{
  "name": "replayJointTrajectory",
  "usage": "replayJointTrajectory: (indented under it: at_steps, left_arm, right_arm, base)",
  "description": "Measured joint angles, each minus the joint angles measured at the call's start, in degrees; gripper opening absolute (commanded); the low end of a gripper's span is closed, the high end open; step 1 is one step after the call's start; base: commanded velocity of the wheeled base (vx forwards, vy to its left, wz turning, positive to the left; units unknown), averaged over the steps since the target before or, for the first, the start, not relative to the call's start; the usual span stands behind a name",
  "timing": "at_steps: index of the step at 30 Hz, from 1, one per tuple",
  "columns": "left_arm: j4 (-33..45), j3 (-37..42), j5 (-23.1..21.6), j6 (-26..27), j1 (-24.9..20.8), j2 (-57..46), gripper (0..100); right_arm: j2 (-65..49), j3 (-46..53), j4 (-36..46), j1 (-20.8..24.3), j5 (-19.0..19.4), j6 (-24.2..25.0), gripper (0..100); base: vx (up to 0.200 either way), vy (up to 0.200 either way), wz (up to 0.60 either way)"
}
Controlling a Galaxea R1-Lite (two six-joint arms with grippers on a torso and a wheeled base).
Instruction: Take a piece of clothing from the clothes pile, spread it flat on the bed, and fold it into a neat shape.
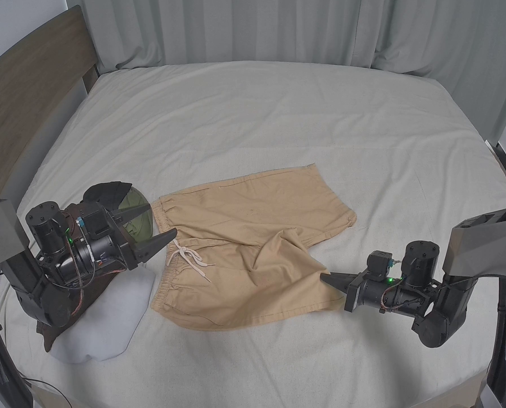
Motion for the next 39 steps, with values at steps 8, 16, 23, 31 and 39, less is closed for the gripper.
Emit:
replayJointTrajectory:
  at_steps: [8, 16, 23, 31, 39]
  left_arm:
    - [0.0, 0.1, 0.0, 0.0, 0.1, 0.0, 100]
    - [0.0, 0.1, 0.0, 0.1, 0.1, 0.0, 100]
    - [0.0, 0.0, 0.0, 0.0, 0.1, 0.0, 100]
    - [0.0, -0.1, 0.0, 0.0, 0.1, 0.0, 100]
    - [0.0, 0.0, 0.0, 0.1, 0.1, 0.0, 100]
  right_arm:
    - [3.3, 0.9, 0.0, 2.0, -0.1, -0.6, 0]
    - [5.6, 2.5, -0.2, 2.8, 0.2, -2.5, 100]
    - [4.3, 5.5, -0.2, -0.1, 3.8, -6.3, 100]
    - [2.6, 8.8, -0.3, -4.5, 8.7, -11.0, 100]
    - [3.5, 9.6, -0.1, -7.6, 12.1, -13.2, 100]
  base:
    - [0.0, 0.0, 0.0]
    - [0.0, 0.0, 0.0]
    - [0.0, 0.0, 0.0]
    - [0.0, 0.0, 0.0]
    - [0.0, 0.0, 0.0]
